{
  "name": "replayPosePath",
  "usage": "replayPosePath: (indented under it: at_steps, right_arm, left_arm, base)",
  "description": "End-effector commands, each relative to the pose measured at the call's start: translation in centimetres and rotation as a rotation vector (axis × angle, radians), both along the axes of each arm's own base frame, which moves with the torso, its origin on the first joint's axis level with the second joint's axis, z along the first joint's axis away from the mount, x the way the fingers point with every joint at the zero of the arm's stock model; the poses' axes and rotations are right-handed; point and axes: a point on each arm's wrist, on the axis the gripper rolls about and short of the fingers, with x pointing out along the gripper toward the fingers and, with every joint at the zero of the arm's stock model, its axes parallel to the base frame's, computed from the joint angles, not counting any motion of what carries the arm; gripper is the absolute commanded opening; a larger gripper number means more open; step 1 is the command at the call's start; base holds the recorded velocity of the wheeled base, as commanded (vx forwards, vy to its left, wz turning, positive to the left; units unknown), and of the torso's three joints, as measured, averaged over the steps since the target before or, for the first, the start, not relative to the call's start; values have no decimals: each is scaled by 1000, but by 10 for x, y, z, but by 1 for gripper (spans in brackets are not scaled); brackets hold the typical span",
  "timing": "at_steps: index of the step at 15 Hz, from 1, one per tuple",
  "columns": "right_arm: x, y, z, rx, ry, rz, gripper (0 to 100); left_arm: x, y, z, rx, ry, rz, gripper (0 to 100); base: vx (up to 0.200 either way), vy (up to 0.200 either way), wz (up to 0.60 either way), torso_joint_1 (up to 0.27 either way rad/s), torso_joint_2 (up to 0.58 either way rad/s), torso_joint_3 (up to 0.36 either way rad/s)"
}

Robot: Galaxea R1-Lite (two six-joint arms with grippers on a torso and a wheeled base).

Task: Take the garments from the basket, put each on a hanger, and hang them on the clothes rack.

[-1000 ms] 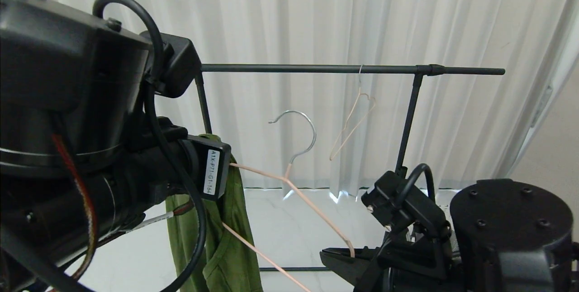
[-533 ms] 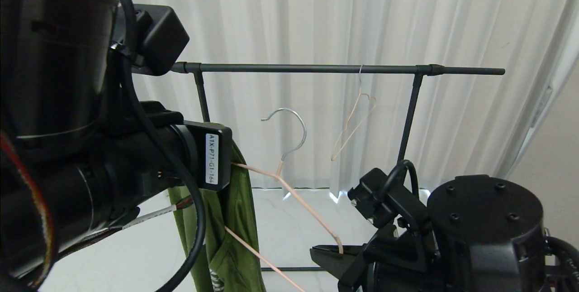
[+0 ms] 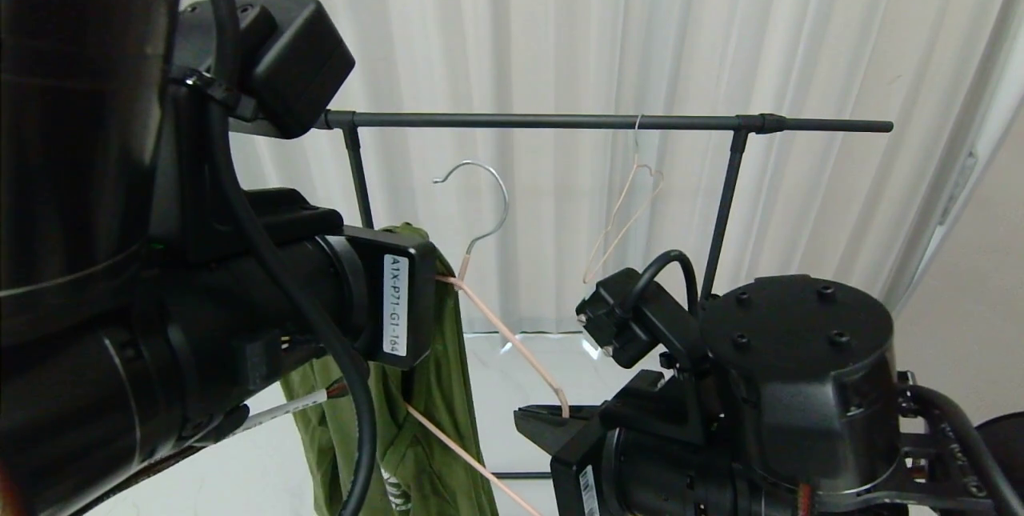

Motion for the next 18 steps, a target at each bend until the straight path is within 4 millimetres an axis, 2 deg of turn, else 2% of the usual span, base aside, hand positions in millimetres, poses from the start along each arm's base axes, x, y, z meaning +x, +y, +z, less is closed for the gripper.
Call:
replayPosePath:
  at_steps: [1, 4, 6, 8, 13, 15, 18]
  right_arm:
    - [2, 6, 0, 5, -2, 1, 0]
    - [2, 7, 0, 4, 0, 2, 0]
    - [4, 3, 2, 9, -5, -14, 0]
    - [4, -9, 12, 38, -21, -35, 0]
    - [-4, -36, 35, 102, -79, -96, 0]
    - [-5, -38, 42, 167, -118, -100, 0]
    - [-5, -39, 38, 215, -194, -87, 0]
  left_arm:
    - [-1, -5, 1, -17, 4, -10, 0]
    - [-2, -11, 5, -36, 3, -23, 0]
    - [-1, -7, 0, -21, 9, -10, 0]
    - [0, 4, 2, -26, 3, 18, 0]
    - [1, 8, 8, -42, -11, 29, 0]
    - [-1, 6, 10, -47, -16, 18, 0]
    - [-4, 2, 5, -25, -10, -5, 0]
  base:
    - [0, 0, 0, 0, 0, 0]
    - [0, 0, 0, 0, 0, 0]
    - [0, 0, 0, 0, 0, 0]
    - [0, 0, 0, 0, 0, 0]
    - [0, 0, 0, 0, 0, 0]
    - [0, 0, 0, 0, 0, 0]
    - [0, 0, 0, 0, 0, 0]
